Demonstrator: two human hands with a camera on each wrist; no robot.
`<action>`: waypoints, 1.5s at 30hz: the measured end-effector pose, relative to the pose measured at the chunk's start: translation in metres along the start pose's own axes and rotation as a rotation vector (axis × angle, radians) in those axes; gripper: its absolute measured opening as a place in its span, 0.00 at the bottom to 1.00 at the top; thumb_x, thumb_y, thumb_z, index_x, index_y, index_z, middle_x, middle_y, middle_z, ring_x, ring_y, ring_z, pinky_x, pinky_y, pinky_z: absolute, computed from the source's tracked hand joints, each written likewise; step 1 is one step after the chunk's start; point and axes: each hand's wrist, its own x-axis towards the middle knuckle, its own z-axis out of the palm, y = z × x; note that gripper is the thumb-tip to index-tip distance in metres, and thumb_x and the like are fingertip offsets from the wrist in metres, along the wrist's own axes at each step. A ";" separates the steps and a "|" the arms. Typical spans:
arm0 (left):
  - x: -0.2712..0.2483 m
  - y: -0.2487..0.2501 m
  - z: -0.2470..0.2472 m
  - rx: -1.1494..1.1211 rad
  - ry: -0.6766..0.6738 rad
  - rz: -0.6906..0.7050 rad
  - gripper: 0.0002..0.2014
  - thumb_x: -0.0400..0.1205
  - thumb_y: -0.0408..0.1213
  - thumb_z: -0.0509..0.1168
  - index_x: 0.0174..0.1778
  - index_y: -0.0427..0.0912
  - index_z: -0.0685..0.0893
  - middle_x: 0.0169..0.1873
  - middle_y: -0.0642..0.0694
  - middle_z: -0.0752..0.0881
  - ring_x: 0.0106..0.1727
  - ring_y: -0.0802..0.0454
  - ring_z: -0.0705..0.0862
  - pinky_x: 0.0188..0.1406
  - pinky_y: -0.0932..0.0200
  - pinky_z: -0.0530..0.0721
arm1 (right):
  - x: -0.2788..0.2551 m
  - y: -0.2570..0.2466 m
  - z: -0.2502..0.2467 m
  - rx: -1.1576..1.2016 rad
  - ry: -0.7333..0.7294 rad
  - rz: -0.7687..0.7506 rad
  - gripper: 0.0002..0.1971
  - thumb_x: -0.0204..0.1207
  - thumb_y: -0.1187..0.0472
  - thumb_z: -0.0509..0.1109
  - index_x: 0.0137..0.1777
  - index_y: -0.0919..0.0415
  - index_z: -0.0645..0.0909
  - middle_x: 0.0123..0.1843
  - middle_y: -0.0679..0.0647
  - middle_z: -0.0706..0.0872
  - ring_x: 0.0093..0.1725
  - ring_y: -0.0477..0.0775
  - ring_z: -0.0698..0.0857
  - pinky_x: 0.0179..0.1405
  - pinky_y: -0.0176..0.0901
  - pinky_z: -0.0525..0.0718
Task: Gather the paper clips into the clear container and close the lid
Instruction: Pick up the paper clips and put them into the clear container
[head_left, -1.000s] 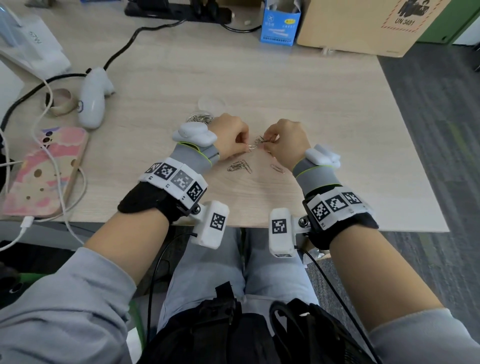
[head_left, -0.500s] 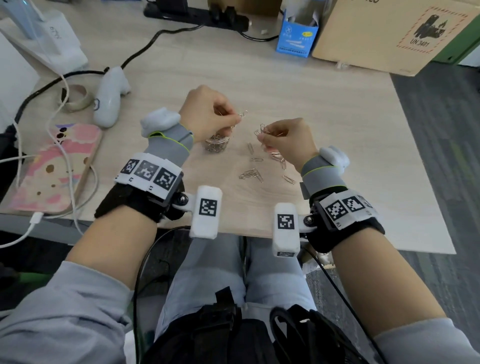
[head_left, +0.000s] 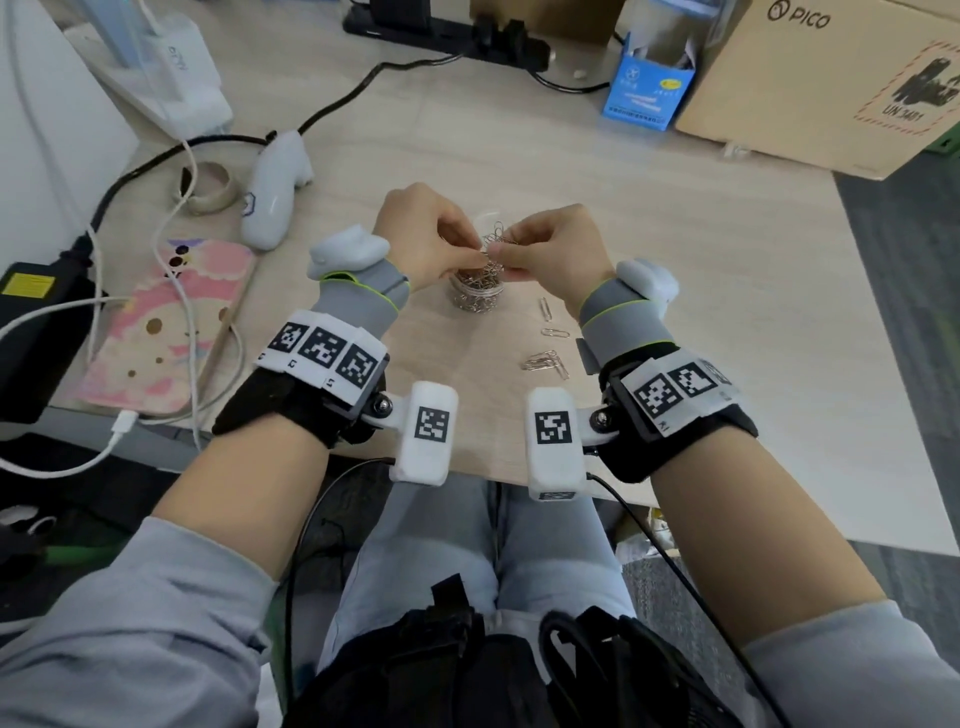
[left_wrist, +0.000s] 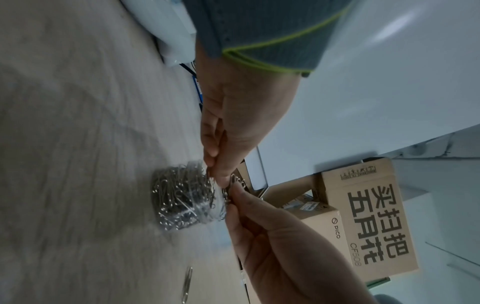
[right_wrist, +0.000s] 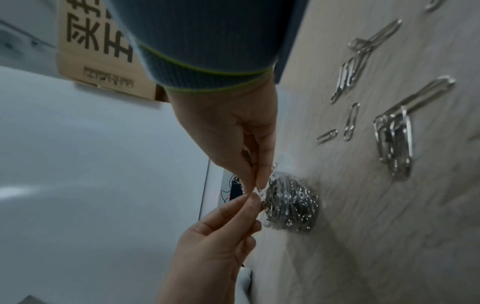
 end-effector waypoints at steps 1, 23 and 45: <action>-0.001 -0.002 0.000 -0.023 0.006 -0.002 0.07 0.69 0.35 0.75 0.42 0.40 0.90 0.32 0.42 0.88 0.21 0.67 0.80 0.29 0.69 0.82 | 0.001 -0.001 0.002 -0.029 0.002 0.001 0.07 0.66 0.66 0.78 0.31 0.64 0.84 0.25 0.55 0.81 0.23 0.47 0.84 0.49 0.56 0.88; -0.006 -0.015 0.008 0.052 0.113 0.030 0.06 0.73 0.38 0.70 0.44 0.47 0.90 0.45 0.45 0.86 0.36 0.54 0.76 0.44 0.62 0.74 | 0.003 0.013 0.003 -0.135 0.101 -0.022 0.12 0.65 0.67 0.78 0.30 0.57 0.77 0.22 0.48 0.77 0.12 0.36 0.77 0.15 0.26 0.71; -0.049 0.035 0.096 0.430 -0.366 0.128 0.18 0.83 0.31 0.54 0.68 0.27 0.71 0.77 0.31 0.64 0.80 0.40 0.60 0.79 0.50 0.57 | -0.083 0.077 -0.063 -0.484 -0.009 -0.093 0.16 0.74 0.72 0.61 0.60 0.75 0.81 0.66 0.68 0.82 0.67 0.67 0.78 0.68 0.53 0.71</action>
